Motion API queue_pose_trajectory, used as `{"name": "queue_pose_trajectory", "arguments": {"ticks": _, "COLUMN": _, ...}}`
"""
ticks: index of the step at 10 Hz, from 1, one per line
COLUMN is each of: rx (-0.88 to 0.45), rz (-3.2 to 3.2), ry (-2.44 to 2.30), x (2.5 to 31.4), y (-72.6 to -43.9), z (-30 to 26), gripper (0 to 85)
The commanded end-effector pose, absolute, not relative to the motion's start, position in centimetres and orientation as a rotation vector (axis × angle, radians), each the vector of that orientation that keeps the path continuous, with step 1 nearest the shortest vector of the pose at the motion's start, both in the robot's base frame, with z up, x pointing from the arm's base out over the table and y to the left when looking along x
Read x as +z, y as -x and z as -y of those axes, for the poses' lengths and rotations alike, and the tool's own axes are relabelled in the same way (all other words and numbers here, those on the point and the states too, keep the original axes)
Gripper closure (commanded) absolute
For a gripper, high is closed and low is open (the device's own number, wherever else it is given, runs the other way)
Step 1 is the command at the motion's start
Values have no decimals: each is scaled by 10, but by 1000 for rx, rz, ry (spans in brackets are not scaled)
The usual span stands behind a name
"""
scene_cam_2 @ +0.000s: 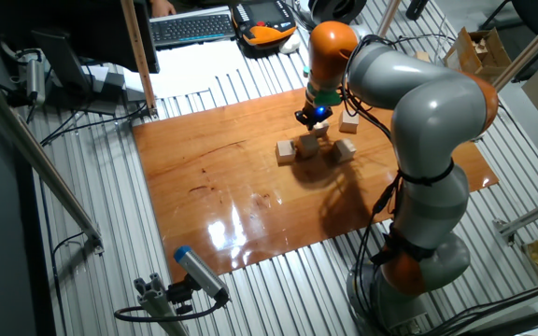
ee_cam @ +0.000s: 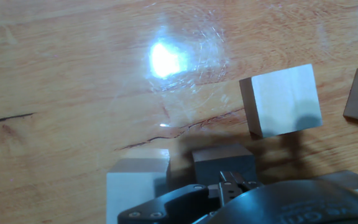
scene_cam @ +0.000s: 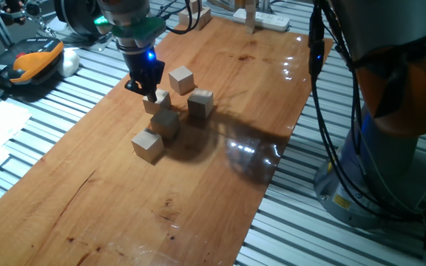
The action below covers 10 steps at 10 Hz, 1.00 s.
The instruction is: Stack the blocks in a vertical line of five
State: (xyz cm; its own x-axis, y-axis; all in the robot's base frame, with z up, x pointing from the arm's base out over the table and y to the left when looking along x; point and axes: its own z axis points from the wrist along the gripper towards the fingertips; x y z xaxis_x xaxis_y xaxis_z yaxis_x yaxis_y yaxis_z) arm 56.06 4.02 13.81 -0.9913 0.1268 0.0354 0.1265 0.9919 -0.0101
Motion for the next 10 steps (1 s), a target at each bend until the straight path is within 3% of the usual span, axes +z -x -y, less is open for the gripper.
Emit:
{"name": "queue_pose_trajectory", "arguments": {"ticks": 1, "rx": 3, "rz": 3098, "ry": 196, "x": 138, "y": -561, "z": -40, "gripper": 850}}
{"name": "queue_pose_trajectory", "arguments": {"ticks": 7, "rx": -41, "rz": 3013, "ry": 165, "x": 138, "y": -561, "z": -40, "gripper": 850}}
{"name": "queue_pose_trajectory", "arguments": {"ticks": 10, "rx": 18, "rz": 3062, "ry": 132, "x": 138, "y": -561, "z": -40, "gripper": 850}}
